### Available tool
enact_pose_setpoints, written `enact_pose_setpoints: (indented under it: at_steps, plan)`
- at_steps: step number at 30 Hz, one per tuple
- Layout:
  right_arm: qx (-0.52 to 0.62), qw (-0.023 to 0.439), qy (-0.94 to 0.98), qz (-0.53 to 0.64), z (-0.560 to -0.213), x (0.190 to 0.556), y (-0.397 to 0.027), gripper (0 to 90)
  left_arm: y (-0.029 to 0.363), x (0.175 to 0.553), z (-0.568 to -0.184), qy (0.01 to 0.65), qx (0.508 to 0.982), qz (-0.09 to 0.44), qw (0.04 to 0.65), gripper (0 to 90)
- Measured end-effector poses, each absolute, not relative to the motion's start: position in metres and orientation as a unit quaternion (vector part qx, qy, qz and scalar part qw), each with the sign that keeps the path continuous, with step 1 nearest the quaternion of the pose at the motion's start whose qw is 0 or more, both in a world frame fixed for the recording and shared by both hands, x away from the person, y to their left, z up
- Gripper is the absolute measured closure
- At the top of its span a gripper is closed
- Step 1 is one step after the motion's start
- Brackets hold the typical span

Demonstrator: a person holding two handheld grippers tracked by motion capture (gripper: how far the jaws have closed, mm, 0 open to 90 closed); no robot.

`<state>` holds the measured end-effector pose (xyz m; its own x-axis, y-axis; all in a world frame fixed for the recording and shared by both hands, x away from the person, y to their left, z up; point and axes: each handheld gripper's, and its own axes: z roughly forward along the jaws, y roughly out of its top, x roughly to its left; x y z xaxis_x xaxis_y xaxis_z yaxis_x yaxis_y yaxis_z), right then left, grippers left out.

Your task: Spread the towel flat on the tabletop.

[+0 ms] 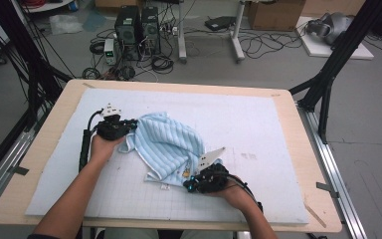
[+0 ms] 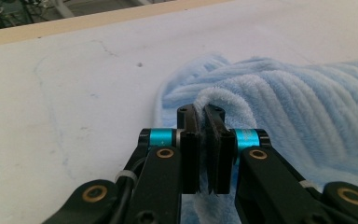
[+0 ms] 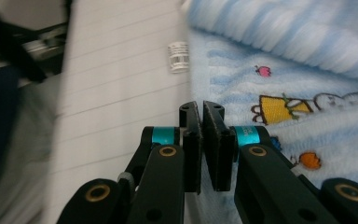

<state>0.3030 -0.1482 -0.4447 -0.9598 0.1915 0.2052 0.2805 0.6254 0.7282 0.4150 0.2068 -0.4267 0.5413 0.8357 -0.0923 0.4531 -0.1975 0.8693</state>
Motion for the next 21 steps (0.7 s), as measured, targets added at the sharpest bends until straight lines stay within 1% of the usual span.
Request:
enact_pose_setpoints:
  at_steps: [5,7,8,9,10,11,12,14,17,19,20,21]
  plan:
    - [-0.086,0.098,-0.893,-0.431,-0.442,0.289,-0.146,84.9,0.210,0.418,-0.430,0.452,0.737,0.225,0.449,84.6]
    - [-0.091,0.094,-0.885,-0.447,-0.439,0.290,-0.147,77.4,0.210,0.418,-0.430,0.457,0.734,0.225,0.449,81.2]
    - [-0.104,0.095,-0.876,-0.462,-0.436,0.292,-0.150,71.6,0.209,0.417,-0.429,0.459,0.733,0.226,0.448,74.4]
    - [-0.120,0.083,-0.867,-0.477,-0.433,0.295,-0.154,65.0,0.209,0.416,-0.428,0.461,0.731,0.226,0.449,67.2]
    - [-0.138,0.075,-0.858,-0.489,-0.430,0.298,-0.159,64.5,0.209,0.415,-0.427,0.463,0.728,0.224,0.452,60.7]
    - [-0.156,0.064,-0.847,-0.504,-0.427,0.301,-0.165,60.4,0.209,0.413,-0.426,0.463,0.728,0.223,0.454,54.5]
    - [-0.177,0.042,-0.836,-0.517,-0.425,0.305,-0.171,58.0,0.208,0.411,-0.425,0.460,0.728,0.226,0.456,50.9]
    - [-0.234,-0.001,-0.816,-0.529,-0.422,0.312,-0.184,54.2,0.210,0.406,-0.424,0.452,0.729,0.231,0.458,48.2]
    - [-0.268,-0.035,-0.799,-0.537,-0.422,0.321,-0.194,52.0,0.214,0.399,-0.423,0.451,0.723,0.236,0.468,43.7]
    - [-0.290,-0.052,-0.791,-0.537,-0.424,0.330,-0.197,48.9,0.217,0.396,-0.422,0.450,0.723,0.225,0.473,40.5]
    - [-0.303,-0.067,-0.793,-0.524,-0.425,0.337,-0.196,48.6,0.217,0.393,-0.423,0.449,0.720,0.225,0.479,38.1]
    - [-0.303,-0.067,-0.793,-0.524,-0.425,0.337,-0.196,48.6,0.218,0.390,-0.423,0.441,0.718,0.230,0.486,38.1]
